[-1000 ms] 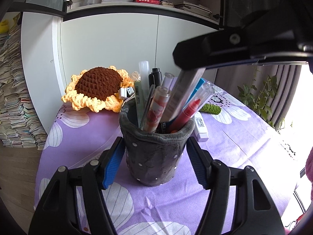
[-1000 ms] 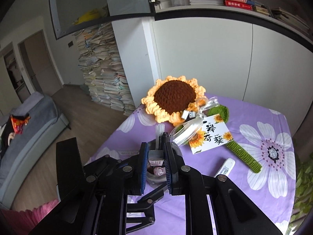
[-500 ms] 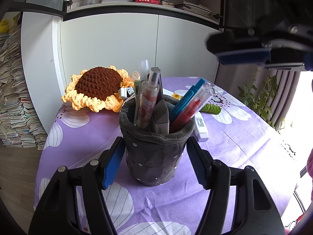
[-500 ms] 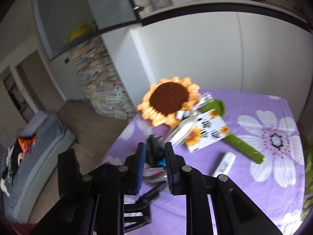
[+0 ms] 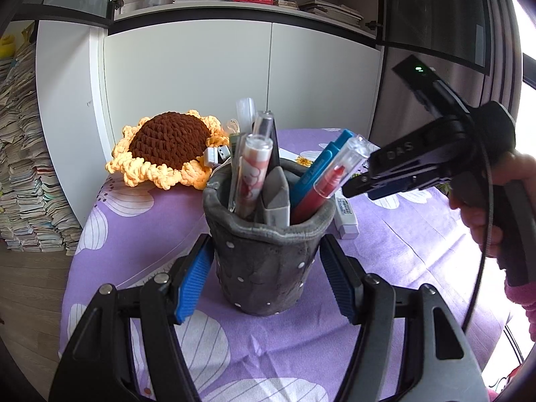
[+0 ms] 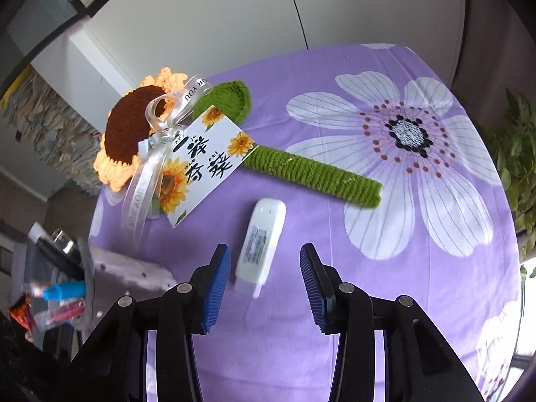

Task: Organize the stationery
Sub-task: 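Move the right tool to the white correction tape and close on it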

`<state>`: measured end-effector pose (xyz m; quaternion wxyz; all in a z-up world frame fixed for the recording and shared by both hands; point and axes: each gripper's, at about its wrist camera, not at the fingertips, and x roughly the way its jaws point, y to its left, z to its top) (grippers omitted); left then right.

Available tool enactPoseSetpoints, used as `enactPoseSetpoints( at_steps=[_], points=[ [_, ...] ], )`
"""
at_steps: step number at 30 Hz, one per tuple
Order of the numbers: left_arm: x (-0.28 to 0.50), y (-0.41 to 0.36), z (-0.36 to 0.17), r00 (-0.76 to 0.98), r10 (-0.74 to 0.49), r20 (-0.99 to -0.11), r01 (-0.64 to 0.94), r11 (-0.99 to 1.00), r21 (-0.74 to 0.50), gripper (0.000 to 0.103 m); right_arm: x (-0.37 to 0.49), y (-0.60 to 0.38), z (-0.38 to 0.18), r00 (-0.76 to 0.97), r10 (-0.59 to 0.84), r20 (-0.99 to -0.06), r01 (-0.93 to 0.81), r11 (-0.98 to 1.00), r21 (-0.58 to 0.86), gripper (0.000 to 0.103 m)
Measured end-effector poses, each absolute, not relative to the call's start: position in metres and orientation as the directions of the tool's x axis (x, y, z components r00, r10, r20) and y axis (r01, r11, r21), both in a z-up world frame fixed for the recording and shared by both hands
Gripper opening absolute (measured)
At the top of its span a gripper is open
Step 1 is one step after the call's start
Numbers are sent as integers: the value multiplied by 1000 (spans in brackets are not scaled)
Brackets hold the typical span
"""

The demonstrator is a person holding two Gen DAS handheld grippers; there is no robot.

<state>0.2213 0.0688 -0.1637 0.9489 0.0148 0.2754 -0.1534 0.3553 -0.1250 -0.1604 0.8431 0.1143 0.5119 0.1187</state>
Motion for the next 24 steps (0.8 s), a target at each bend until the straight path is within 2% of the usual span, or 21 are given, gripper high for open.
enactPoseSetpoints(
  at_steps=[11,12,14,15,24],
  points=[
    [221,69,-164,801,-284,-528,300,952,-58,66,401,-101,-190,390,222,-894,-64,975,214,44],
    [221,68,-164,800,-285,-528,300,952,-58,66,401,-99,-188,404,210,-890,-76,978,197,41],
    [221,68,-165,800,-285,-528,300,952,-59,66,399,-96,-187,404,187,-896,-88,982,165,28],
    [221,68,-165,799,-285,-529,300,952,-60,66,397,-95,-185,401,191,-896,-95,981,167,27],
    [221,67,-166,799,-282,-531,299,952,-55,66,321,-114,-115,529,313,-789,-192,950,248,27]
  ],
)
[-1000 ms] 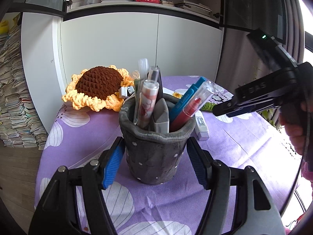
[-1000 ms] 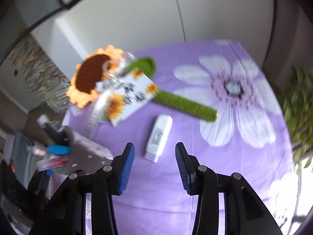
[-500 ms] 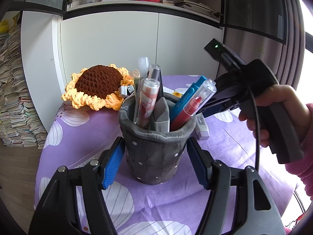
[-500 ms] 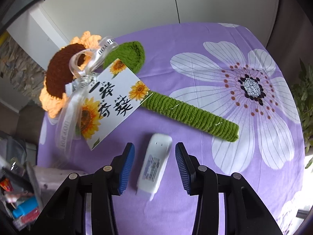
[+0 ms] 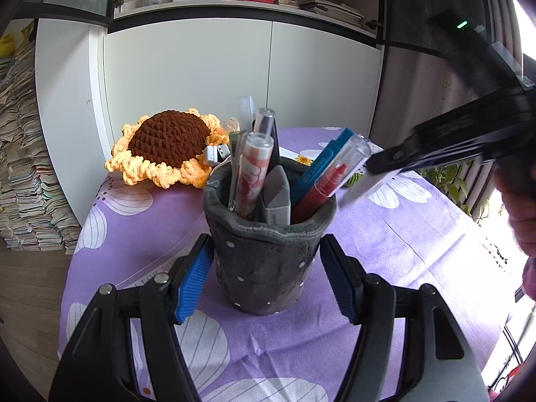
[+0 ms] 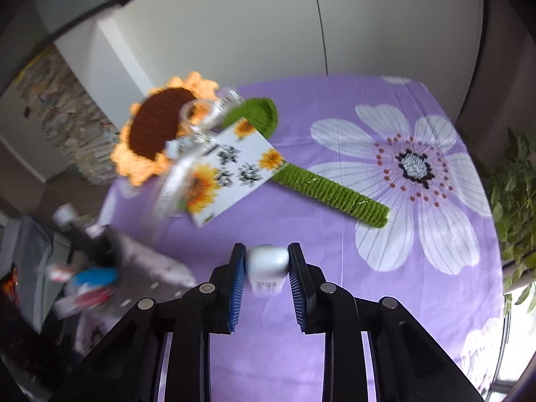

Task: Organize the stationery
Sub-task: 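Move the right tool to the white correction tape and close on it, then lift the white correction tape and push it down into the grey cup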

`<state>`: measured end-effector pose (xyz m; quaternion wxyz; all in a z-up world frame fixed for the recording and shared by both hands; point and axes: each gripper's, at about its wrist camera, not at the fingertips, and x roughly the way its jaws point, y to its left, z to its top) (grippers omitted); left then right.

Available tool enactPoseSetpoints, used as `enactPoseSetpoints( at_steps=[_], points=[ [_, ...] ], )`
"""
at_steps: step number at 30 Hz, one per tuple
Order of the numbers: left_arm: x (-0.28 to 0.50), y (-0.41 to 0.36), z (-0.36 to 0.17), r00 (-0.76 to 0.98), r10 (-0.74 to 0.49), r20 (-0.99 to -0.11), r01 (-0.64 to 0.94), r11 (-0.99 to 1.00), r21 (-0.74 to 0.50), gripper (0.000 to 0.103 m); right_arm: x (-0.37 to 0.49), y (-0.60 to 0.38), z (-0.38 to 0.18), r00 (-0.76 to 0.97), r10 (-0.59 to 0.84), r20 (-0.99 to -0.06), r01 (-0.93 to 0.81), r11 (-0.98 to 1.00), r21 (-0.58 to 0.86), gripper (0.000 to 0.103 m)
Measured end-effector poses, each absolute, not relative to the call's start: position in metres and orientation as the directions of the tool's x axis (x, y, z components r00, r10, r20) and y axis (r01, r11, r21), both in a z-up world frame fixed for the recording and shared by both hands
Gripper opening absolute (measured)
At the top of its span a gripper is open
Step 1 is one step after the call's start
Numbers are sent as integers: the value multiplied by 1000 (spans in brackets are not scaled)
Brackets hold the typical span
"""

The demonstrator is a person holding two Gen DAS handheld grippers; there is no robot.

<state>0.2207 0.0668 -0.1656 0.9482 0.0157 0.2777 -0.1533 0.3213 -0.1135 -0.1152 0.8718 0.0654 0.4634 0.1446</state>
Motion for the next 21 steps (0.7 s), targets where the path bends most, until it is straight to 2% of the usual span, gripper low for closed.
enactPoseSetpoints(
  at_steps=[4,10,15,21],
  points=[
    [221,66,-165,799,-279,-532,299,953,-51,66,277,-111,-77,608,335,-720,-264,940,214,27],
    [221,67,-165,798,-281,-534,299,953,-54,66,237,-81,-50,645,414,-642,-391,901,189,27],
    [222,67,-166,797,-282,-534,300,952,-55,66,232,-55,-51,600,485,-637,-464,859,217,27],
    [222,67,-166,795,-279,-539,298,953,-54,66,257,-48,-61,609,496,-619,-439,861,259,27]
  ],
)
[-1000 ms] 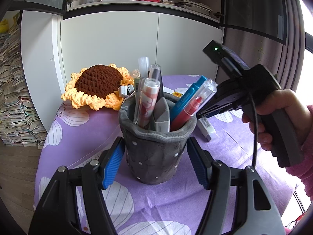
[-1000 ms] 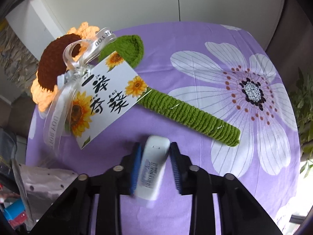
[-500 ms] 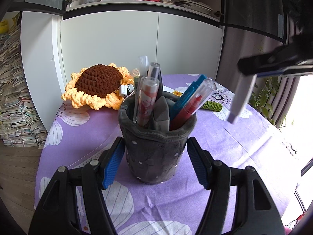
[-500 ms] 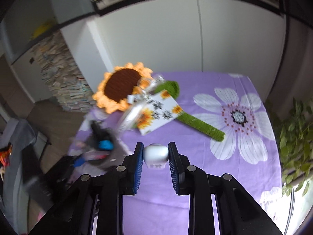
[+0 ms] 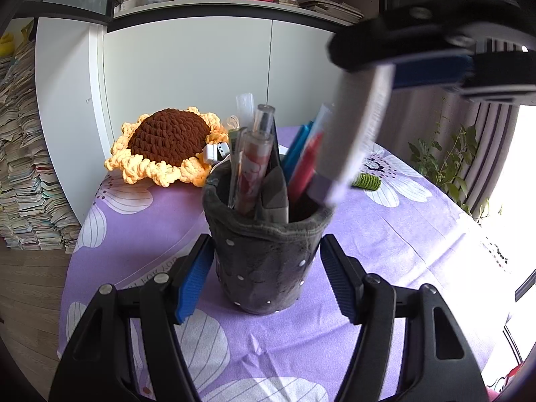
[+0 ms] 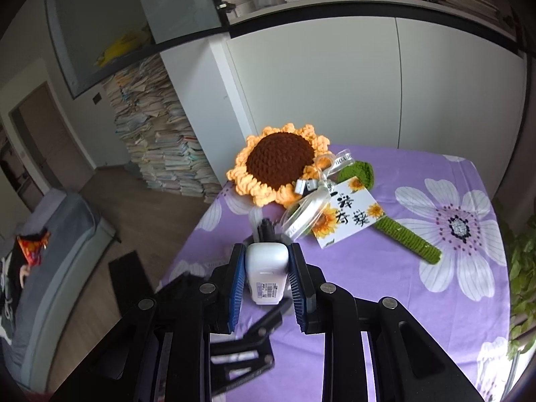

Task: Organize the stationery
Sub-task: 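Lift the white correction tape and push it down into the grey cup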

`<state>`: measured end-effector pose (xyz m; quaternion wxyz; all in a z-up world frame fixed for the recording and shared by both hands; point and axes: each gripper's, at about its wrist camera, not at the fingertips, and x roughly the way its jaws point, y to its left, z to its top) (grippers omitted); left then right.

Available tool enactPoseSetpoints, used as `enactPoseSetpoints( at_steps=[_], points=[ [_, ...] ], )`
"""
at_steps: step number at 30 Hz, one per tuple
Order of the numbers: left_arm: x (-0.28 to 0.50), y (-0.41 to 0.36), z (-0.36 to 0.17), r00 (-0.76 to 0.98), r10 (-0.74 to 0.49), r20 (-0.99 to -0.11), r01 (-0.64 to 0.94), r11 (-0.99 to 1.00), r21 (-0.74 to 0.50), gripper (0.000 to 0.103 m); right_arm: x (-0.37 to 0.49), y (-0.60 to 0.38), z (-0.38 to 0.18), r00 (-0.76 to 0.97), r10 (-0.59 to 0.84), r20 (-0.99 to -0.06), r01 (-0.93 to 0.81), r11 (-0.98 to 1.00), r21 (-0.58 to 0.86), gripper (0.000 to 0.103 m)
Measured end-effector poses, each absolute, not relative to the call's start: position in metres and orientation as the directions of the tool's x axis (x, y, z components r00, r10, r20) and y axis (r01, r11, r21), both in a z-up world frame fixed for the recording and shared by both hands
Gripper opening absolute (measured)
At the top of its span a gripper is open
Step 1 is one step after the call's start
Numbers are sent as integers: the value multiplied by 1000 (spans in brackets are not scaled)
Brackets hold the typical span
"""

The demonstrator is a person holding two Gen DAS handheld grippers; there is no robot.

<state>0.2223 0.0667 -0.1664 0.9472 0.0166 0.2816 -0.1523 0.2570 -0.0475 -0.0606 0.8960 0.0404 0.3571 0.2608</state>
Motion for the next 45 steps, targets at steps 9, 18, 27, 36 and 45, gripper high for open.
enactPoseSetpoints(
  at_steps=[9,18,27,36,45],
  points=[
    [223,67,-167,786,-282,-551,299,952,-62,65,274,-38,-61,624,551,-554,-505,825,252,27],
    [224,68,-167,782,-287,-553,300,951,-68,65,254,-38,-71,636,585,-503,-583,791,183,27],
    [225,68,-166,783,-282,-554,295,953,-68,65,240,-31,-71,742,525,-415,-580,815,-5,27],
    [225,68,-166,785,-280,-553,294,954,-65,65,239,-39,-78,727,551,-410,-600,800,12,27],
    [224,67,-166,784,-279,-554,294,954,-65,65,248,-59,-80,730,558,-395,-559,820,126,27]
  ],
)
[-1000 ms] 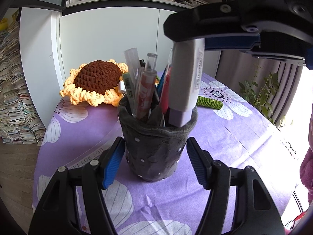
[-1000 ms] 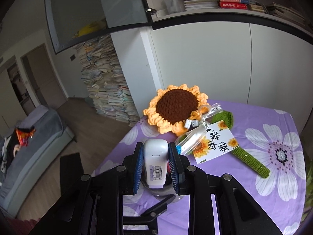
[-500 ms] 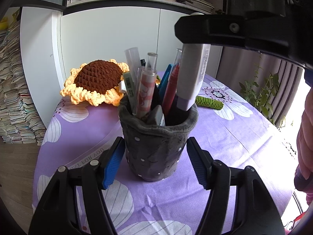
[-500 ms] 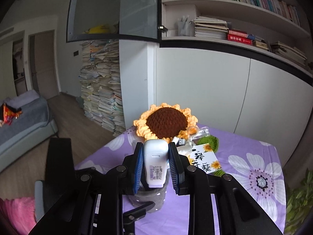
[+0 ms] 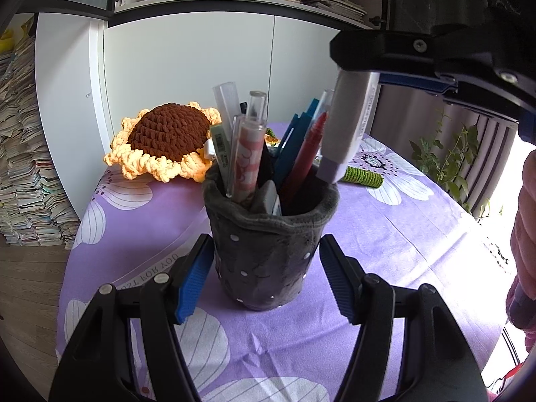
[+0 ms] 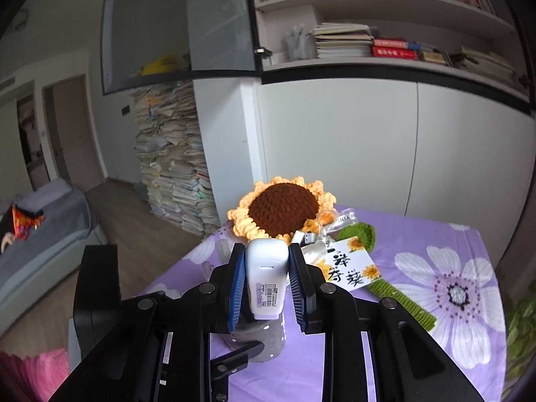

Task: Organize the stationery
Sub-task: 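Lift the white correction tape and push it down into the grey cup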

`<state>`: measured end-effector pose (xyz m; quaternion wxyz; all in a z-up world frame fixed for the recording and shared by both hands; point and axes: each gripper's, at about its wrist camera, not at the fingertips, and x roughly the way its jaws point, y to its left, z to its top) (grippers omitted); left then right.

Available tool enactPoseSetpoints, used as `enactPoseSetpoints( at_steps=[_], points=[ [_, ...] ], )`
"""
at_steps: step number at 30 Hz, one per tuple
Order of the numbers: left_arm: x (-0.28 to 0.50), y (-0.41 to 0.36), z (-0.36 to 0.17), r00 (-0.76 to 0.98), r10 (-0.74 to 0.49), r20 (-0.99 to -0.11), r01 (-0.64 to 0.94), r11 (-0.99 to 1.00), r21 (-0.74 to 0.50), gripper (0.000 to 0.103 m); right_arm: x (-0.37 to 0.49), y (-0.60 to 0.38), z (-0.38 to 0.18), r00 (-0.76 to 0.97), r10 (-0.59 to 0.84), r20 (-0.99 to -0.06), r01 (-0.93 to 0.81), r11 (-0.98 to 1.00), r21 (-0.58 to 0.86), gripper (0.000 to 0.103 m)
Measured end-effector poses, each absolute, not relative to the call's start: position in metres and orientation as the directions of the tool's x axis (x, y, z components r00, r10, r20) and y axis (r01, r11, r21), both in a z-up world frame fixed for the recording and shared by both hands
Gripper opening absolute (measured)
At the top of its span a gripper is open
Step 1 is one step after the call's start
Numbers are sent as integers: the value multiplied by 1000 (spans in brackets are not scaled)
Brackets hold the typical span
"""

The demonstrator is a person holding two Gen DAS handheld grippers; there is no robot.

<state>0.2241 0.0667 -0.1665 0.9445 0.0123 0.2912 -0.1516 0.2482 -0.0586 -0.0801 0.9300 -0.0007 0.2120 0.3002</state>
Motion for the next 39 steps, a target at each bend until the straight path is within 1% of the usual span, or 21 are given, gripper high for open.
enactPoseSetpoints(
  at_steps=[4,9,15,19,22,25,26,32,36,37,38,39],
  points=[
    [224,67,-166,785,-278,-554,293,954,-64,65,257,-69,-81,712,578,-399,-543,813,209,27],
    [224,68,-167,785,-279,-554,293,954,-65,65,260,-71,-83,705,595,-385,-529,803,274,27],
    [224,68,-167,785,-279,-553,293,954,-65,65,255,-64,-84,723,588,-363,-526,809,263,27],
    [224,68,-167,785,-279,-553,293,954,-65,65,243,-57,-79,745,575,-338,-542,817,196,27],
    [225,69,-167,782,-283,-555,294,953,-72,66,243,-47,-81,721,593,-359,-574,801,170,27],
    [225,68,-167,784,-280,-554,292,954,-70,65,247,-41,-88,724,570,-389,-568,812,133,27],
    [224,67,-167,785,-279,-553,292,954,-68,65,247,-41,-89,732,564,-382,-566,816,120,27],
    [225,69,-167,782,-286,-554,291,953,-82,66,245,-35,-87,706,564,-428,-602,797,56,27],
    [225,68,-167,786,-278,-552,288,955,-72,66,245,-37,-85,696,561,-447,-597,799,72,27],
    [225,68,-167,785,-279,-553,288,955,-73,66,245,-39,-84,694,563,-448,-596,799,82,28],
    [226,69,-167,783,-281,-554,289,954,-76,66,244,-41,-83,694,563,-449,-591,802,93,32],
    [226,69,-167,783,-282,-554,289,954,-77,66,243,-45,-81,696,562,-447,-584,805,104,38]
  ],
)
